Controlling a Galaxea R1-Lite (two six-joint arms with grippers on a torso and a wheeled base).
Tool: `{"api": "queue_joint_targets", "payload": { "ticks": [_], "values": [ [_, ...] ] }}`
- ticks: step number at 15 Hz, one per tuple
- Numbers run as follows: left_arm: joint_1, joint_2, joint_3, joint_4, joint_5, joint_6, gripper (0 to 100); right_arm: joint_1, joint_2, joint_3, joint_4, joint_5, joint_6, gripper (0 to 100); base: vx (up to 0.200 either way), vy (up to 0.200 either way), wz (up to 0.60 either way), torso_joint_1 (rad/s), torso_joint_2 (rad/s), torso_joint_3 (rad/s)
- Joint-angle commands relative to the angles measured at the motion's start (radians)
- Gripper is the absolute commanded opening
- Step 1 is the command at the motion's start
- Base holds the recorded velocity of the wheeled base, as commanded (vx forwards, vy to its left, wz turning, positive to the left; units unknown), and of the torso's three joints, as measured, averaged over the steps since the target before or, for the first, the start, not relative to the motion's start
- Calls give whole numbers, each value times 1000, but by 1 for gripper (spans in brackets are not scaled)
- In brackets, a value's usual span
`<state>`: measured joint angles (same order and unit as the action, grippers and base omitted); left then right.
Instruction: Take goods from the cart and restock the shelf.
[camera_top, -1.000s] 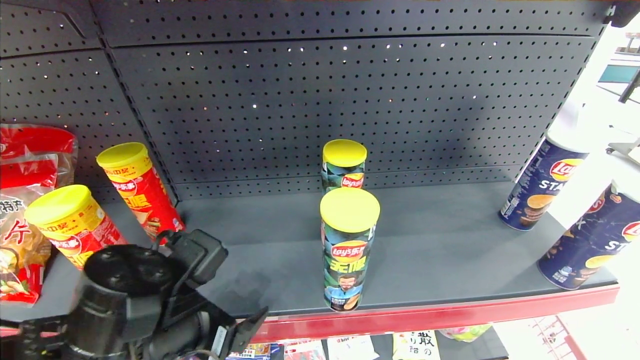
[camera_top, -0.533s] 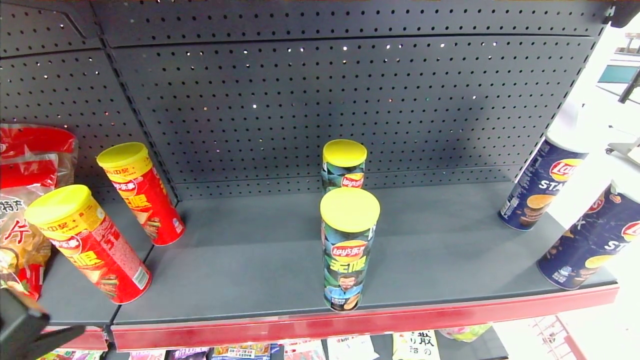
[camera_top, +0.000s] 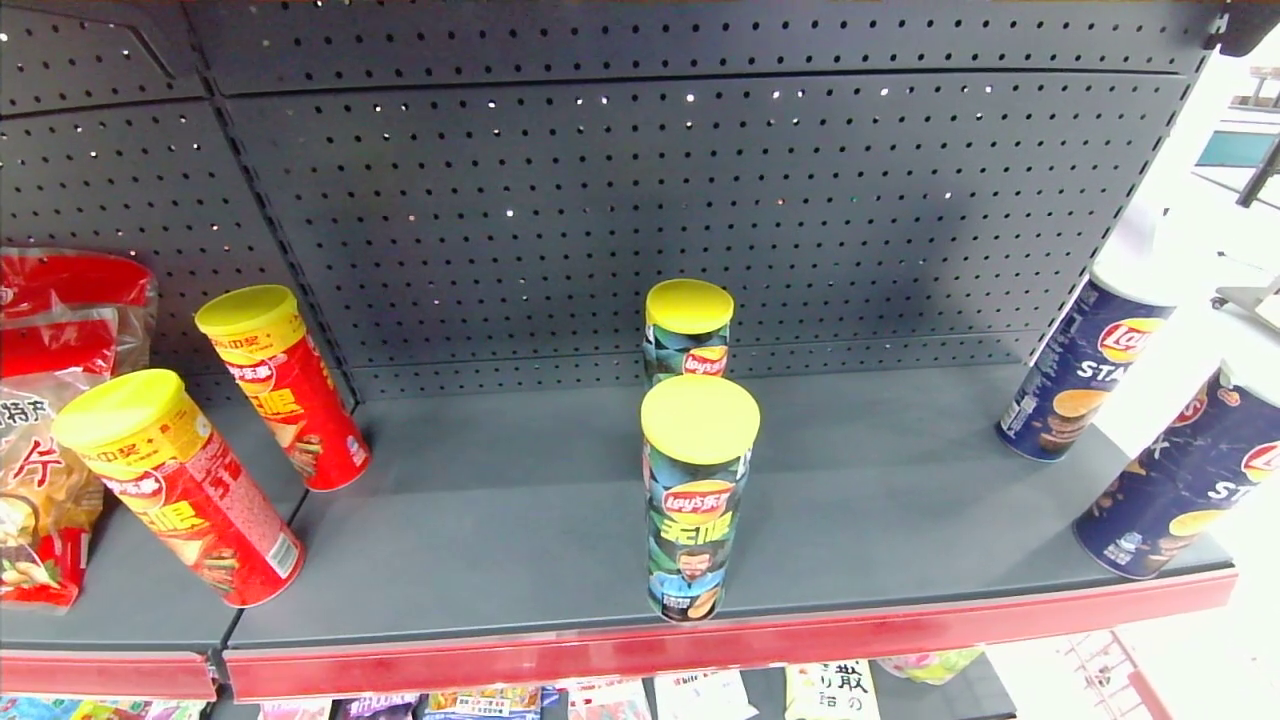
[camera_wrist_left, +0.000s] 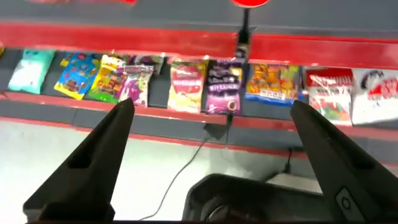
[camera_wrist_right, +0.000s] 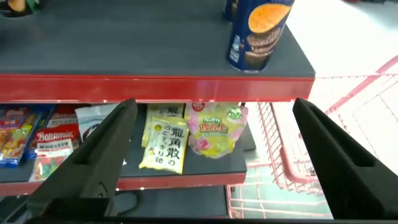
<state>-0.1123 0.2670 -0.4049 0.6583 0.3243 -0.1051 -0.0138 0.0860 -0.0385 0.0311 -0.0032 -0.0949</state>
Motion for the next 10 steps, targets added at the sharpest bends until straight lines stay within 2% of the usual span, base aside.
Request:
{"api": "queue_joint_targets", "payload": {
  "ticks": [1, 2, 3, 5, 6, 7, 8, 10],
  "values": [
    [42, -177, 90, -66, -36, -39, 100, 12, -86, 3, -8, 0, 6, 100, 0, 0, 0, 0, 0, 0],
    [42, -177, 124, -187, -106, -39, 100, 12, -86, 3, -10, -8, 6, 100, 0, 0, 0, 0, 0, 0],
    [42, -175, 179, -345, -189, -16, 100, 12, -86, 3, -10, -8, 6, 100, 0, 0, 0, 0, 0, 0],
    [42, -177, 279, -482, -208, 47, 100, 12, -86, 3, -8, -17, 20, 100, 0, 0, 0, 0, 0, 0],
    [42, -177, 359, -606, -208, 58, 100, 8, -84, 3, -7, -46, 27, 100, 0, 0, 0, 0, 0, 0],
    [42, -177, 374, -631, -205, 58, 100, 9, -84, 3, -8, -50, 29, 100, 0, 0, 0, 0, 0, 0],
    [42, -175, 402, -694, -195, 36, 100, 9, -86, 2, -3, -69, 18, 100, 0, 0, 0, 0, 0, 0],
    [42, -177, 405, -703, -212, 38, 100, 8, -84, 0, -3, -81, 23, 100, 0, 0, 0, 0, 0, 0]
  ]
}}
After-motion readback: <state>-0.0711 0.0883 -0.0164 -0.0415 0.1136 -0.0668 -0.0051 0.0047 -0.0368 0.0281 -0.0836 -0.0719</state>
